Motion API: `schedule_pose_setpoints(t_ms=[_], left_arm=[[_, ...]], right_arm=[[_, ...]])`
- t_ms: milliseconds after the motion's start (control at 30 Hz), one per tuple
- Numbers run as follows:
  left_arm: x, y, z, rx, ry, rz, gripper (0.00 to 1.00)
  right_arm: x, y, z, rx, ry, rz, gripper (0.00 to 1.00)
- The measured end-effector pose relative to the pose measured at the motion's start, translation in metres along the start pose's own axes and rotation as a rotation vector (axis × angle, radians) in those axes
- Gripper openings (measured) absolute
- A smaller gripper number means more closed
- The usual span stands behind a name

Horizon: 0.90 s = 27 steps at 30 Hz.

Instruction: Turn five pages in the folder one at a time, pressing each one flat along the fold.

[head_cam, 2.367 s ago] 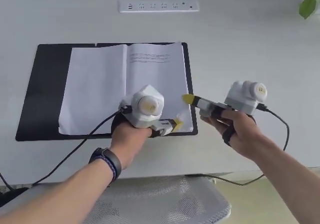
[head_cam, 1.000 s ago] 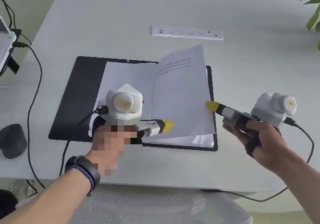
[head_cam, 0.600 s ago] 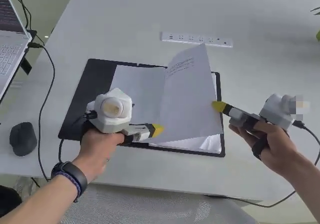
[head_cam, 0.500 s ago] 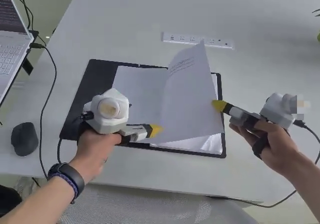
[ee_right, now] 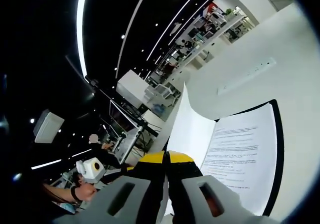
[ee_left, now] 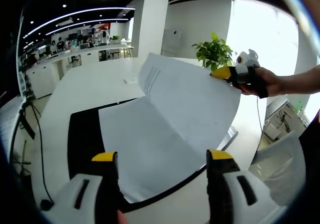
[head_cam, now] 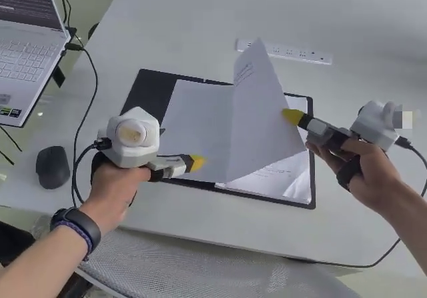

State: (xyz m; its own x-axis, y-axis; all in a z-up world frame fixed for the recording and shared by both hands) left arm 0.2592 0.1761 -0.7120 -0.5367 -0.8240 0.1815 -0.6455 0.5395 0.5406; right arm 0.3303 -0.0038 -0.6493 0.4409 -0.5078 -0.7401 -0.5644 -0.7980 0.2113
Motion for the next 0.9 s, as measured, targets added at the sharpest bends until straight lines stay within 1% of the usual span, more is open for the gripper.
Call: schedule_pose_setpoints(t_ms=[200, 367, 500, 667, 767, 900], left_arm=[[-0.007, 0.018, 0.001, 0.008, 0.001, -0.017, 0.72], [-0.014, 0.032, 0.001, 0.021, 0.015, -0.035, 0.72], [-0.020, 0.040, 0.006, 0.022, 0.026, -0.048, 0.72], [-0.027, 0.049, 0.011, 0.021, 0.036, -0.061, 0.72], [-0.031, 0.053, 0.013, 0.025, 0.048, -0.071, 0.72], [-0.034, 0.056, 0.014, 0.027, 0.047, -0.073, 0.72]], right_arm=[[-0.021, -0.025, 0.002, -0.019, 0.016, -0.048, 0.00], [-0.036, -0.048, 0.009, -0.044, 0.024, -0.081, 0.00], [-0.044, -0.061, 0.015, -0.060, 0.025, -0.100, 0.00], [-0.056, -0.081, 0.027, -0.090, 0.018, -0.124, 0.00], [-0.059, -0.093, 0.033, -0.105, 0.011, -0.132, 0.00], [-0.063, -0.110, 0.044, -0.136, 0.005, -0.146, 0.00]])
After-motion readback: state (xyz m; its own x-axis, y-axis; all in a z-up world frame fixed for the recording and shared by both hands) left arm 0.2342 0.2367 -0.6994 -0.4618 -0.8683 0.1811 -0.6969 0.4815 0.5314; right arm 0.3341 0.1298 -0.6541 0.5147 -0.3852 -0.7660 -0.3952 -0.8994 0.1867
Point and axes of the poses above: the centre of the closed fingertips' face, and the gripper's own axes: y roughly backward along the fingers, x roughly to its right, z roughly out of its underside, the point moved 1 cm from there along y, roughly backward along the fingers, and after that the axes turned 3 degrees about z, right-handed, at the moved point
